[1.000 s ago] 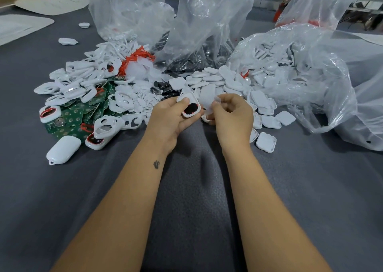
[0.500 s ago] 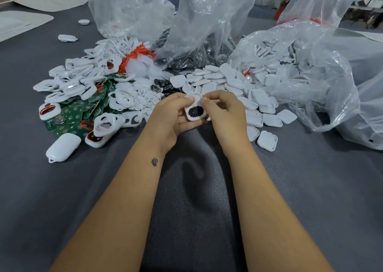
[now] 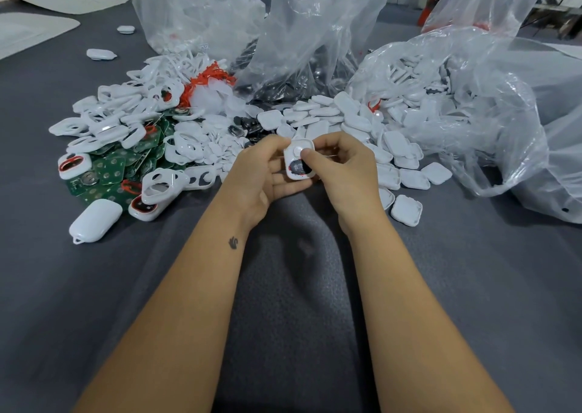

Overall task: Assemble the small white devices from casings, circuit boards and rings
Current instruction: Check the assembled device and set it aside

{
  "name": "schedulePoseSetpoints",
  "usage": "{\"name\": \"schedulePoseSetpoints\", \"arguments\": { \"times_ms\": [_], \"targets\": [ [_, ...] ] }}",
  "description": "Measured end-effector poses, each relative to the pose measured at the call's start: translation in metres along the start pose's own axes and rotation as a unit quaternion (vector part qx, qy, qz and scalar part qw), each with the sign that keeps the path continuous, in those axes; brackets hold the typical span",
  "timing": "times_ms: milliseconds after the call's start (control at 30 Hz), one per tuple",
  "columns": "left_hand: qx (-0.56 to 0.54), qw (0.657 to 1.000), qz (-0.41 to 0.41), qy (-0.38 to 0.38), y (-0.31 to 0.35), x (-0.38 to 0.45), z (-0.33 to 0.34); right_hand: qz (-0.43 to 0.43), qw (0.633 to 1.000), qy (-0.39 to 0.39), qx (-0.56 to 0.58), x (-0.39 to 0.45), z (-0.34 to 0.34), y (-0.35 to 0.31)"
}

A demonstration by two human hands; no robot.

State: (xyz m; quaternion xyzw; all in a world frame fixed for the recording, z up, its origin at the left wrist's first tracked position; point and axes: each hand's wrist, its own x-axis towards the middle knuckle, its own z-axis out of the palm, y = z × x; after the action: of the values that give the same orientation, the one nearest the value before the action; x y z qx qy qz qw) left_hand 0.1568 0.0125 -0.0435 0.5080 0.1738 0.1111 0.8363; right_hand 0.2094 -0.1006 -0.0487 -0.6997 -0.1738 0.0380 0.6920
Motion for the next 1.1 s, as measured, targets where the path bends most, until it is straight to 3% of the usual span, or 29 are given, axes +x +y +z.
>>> {"name": "schedulePoseSetpoints", "arguments": {
  "times_ms": [200,533,733,1100],
  "targets": [
    [-0.012,1.000,-0.009,-0.015,0.0008,-0.0004,-0.0013,0.004,1.000,0.012,-0.003,0.0001,0.0002,-0.0016],
    [-0.004,1.000,-0.011,-0.005,-0.0011,0.0010,-0.0006,-0.084,0.992,0.027,-0.094,-0.0028,0.0027,-0.0034],
    [-0.031,0.999,-0.009,0.016,-0.0011,0.0034,0.0003,-0.069,0.996,0.038,-0.033,-0.0027,0.0008,-0.0033],
    [0.019,1.000,-0.010,0.017,-0.0024,0.0041,0.0006,-0.116,0.979,-0.007,-0.169,0.0012,-0.0027,0.0061]
  ]
}}
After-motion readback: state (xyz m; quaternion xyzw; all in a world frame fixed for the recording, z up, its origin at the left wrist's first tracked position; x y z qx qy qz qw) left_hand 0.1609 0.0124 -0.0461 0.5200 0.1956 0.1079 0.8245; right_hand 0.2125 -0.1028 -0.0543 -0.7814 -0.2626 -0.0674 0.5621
